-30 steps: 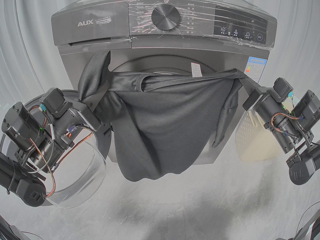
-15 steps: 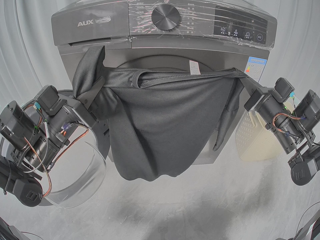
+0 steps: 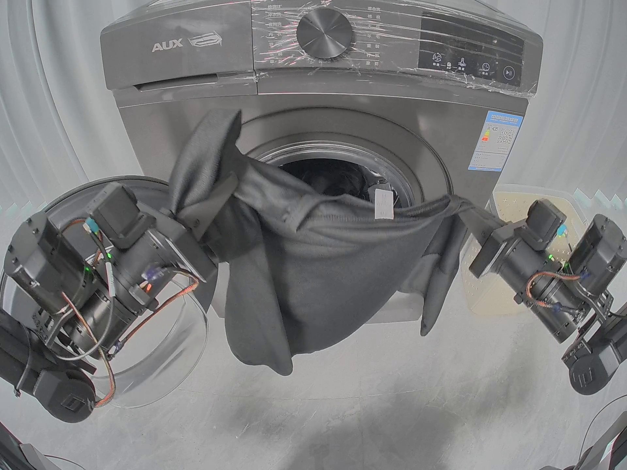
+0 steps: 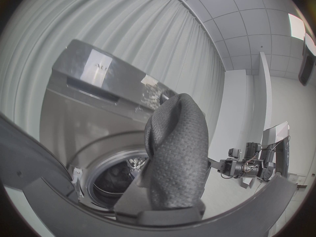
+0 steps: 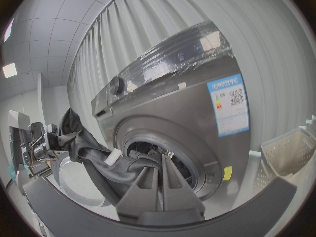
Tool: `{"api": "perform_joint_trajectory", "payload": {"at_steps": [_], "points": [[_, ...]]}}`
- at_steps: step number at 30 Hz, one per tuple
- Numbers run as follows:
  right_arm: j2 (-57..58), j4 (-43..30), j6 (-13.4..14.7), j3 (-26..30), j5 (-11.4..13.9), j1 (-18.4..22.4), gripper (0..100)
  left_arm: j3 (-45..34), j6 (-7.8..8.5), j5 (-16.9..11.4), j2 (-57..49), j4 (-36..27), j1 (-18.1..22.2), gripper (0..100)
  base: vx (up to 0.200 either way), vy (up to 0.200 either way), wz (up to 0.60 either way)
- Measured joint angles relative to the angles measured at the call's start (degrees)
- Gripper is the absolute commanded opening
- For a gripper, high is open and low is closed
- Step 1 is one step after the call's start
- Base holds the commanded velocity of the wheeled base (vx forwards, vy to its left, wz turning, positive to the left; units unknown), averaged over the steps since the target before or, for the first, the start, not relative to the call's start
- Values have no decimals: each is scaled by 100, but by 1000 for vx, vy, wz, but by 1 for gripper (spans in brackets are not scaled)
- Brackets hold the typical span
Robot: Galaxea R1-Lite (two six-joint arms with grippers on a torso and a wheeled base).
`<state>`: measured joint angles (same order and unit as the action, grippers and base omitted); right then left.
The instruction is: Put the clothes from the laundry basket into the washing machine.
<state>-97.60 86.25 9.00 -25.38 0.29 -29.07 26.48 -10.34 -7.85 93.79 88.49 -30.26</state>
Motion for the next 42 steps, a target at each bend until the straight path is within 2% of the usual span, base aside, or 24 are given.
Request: {"api": "perform_joint_trajectory", "payload": {"at_steps": [7,16,22,30,36,42], "points": [[-334,79,37,586,0,-333,100,59,5,11,477,-4,-328,0,0,0,0],[-948,172,39,1370,37,-621,100,505,38,33,955,-20,-457,0,0,0,0],[-1309,207,48,1535,115,-855,100,858,68,241,1237,-59,-496,0,0,0,0],[-1607,211,85,1113,327,-1139,100,1228,87,310,1442,-148,-555,0,0,0,0],[-2148,213,83,411,338,-1143,100,1276,95,312,1502,-162,-596,0,0,0,0],[-2767,218,46,-386,466,-1130,100,1280,95,312,1521,-167,-631,0,0,0,0]]}}
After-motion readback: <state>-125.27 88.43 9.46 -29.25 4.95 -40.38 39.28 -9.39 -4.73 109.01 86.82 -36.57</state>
